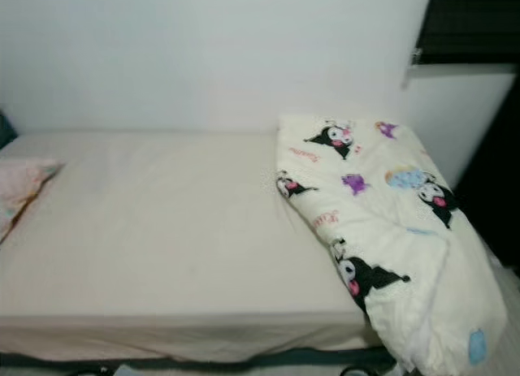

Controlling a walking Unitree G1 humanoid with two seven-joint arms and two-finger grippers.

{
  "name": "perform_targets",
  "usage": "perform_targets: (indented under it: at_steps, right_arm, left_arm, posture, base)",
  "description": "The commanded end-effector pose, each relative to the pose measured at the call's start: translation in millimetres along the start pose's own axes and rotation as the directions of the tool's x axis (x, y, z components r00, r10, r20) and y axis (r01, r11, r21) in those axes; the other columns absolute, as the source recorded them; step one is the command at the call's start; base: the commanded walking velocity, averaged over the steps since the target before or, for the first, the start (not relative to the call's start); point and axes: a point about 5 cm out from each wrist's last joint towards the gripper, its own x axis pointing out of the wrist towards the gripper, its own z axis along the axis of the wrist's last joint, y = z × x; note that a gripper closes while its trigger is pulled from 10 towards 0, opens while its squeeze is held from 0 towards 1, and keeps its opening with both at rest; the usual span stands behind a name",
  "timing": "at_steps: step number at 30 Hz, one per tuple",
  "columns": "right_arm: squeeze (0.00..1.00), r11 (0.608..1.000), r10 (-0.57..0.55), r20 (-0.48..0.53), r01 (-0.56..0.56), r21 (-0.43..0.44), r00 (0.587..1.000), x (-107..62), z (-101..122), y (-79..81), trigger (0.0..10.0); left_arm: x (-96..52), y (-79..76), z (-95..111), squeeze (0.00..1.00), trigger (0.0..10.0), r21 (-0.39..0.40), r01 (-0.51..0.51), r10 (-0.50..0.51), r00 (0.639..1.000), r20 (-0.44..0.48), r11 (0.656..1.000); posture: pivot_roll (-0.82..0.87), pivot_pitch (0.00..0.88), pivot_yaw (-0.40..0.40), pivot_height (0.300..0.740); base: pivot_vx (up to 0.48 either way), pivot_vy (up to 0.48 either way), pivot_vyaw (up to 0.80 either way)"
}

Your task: Clean up the room

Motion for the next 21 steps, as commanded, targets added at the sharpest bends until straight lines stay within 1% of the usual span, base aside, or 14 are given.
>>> perform_targets:
  at_steps: [1, 6, 8, 10, 12, 14, 18, 21]
  right_arm:
    - [0.00, 0.999, 0.025, 0.000, -0.025, -0.025, 1.000, 1.4, -1, 9.8, 10.0]
    - [0.00, 1.000, 0.011, 0.016, -0.011, -0.022, 1.000, 1.5, 3, 9.0, 10.0]
    - [0.00, 0.999, -0.010, 0.035, 0.012, -0.035, 0.999, 0.4, 8, 0.1, 10.0]
    - [0.00, 0.999, -0.015, 0.037, 0.017, -0.038, 0.999, 0.0, 8, -2.0, 10.0]
    - [0.00, 0.999, -0.021, 0.035, 0.022, -0.042, 0.999, -0.6, 6, -5.1, 10.0]
    - [0.00, 0.998, -0.034, 0.022, 0.035, -0.054, 0.999, -2.3, -1, -13.1, 10.0]
    - [0.00, 0.997, -0.038, 0.011, 0.039, -0.060, 0.999, -3.0, -6, -15.3, 10.0]
    - [0.00, 0.997, -0.038, 0.003, 0.038, -0.063, 0.999, -2.8, -10, -13.7, 10.0]
  left_arm:
    - [-1.0, -4.1, -9, 0.00, 10.0, 0.030, 0.021, -0.020, 0.999, -0.041, 0.999]
    - [-1.1, -3.7, -11, 0.00, 10.0, 0.044, 0.025, -0.022, 0.999, -0.049, 0.999]
    - [-1.1, -3.1, -12, 0.00, 10.0, 0.053, 0.028, -0.025, 0.998, -0.050, 0.998]
    - [-1.1, -3.1, -12, 0.00, 10.0, 0.056, 0.029, -0.026, 0.998, -0.049, 0.998]
    - [-1.1, -3.5, -11, 0.00, 10.0, 0.060, 0.030, -0.028, 0.998, -0.049, 0.998]
    - [-1.3, -6.0, -12, 0.00, 10.0, 0.070, 0.039, -0.036, 0.998, -0.050, 0.997]
    - [-1.8, -9.2, -13, 0.00, 10.0, 0.080, 0.053, -0.048, 0.997, -0.054, 0.995]
    - [-2.1, -11.2, -14, 0.00, 10.0, 0.091, 0.062, -0.057, 0.997, -0.058, 0.994]
  posture:
    - [-0.04, 0.000, -0.024, 0.729]
    - [-0.04, 0.000, -0.024, 0.729]
    - [-0.05, 0.000, -0.024, 0.729]
    - [-0.05, 0.000, -0.024, 0.729]
    - [-0.05, 0.000, -0.027, 0.729]
    - [-0.05, 0.000, -0.030, 0.729]
    - [-0.05, 0.000, -0.029, 0.729]
    - [-0.05, 0.000, -0.031, 0.729]
  base:
    - [0.000, 0.000, 0.78]
    - [0.000, 0.000, 0.79]
    - [0.000, 0.000, 0.78]
    - [0.000, 0.000, 0.79]
    - [0.000, 0.000, 0.79]
    - [0.000, 0.000, 0.79]
    - [0.000, 0.000, 0.79]
    - [0.000, 0.000, 0.79]
